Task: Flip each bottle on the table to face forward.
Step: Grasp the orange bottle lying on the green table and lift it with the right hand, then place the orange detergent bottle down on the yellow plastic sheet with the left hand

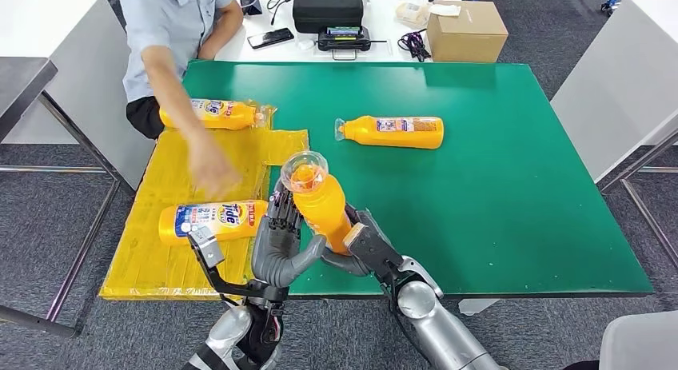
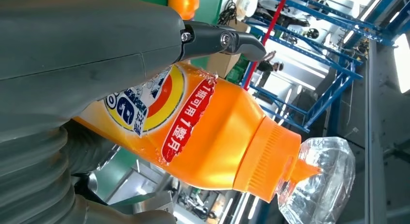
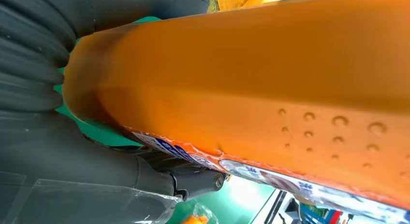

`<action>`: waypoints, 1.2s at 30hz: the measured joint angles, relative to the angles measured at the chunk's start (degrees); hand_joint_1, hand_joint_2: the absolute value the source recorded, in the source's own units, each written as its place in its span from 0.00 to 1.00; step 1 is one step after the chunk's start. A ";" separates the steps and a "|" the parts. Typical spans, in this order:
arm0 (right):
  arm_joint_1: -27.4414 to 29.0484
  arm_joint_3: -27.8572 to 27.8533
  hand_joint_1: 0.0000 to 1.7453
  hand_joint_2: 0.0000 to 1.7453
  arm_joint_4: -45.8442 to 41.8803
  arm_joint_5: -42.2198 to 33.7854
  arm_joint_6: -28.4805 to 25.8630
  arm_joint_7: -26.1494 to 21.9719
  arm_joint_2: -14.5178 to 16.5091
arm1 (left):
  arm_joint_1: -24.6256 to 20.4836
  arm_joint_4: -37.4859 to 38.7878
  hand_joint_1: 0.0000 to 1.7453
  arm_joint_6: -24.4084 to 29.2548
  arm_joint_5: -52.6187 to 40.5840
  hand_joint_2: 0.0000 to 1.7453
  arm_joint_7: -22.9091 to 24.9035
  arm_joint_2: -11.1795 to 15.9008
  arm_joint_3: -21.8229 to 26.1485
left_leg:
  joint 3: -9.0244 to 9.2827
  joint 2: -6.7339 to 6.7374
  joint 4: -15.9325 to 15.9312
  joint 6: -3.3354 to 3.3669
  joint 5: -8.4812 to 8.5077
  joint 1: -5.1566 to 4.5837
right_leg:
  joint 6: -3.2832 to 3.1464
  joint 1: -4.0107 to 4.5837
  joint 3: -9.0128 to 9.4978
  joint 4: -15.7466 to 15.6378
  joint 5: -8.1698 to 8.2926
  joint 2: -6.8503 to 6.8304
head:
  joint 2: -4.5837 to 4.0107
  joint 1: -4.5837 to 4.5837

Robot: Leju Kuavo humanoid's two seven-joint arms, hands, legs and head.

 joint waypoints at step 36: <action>0.14 1.83 1.00 1.00 2.70 3.03 -1.52 0.40 0.66 | -2.80 4.15 0.00 14.01 -16.62 1.00 -6.10 -0.67 -1.44 | -0.01 0.00 0.00 0.00 0.00 0.00 | 0.00 0.00 -0.01 0.00 0.00 0.00 | 0.00 -0.01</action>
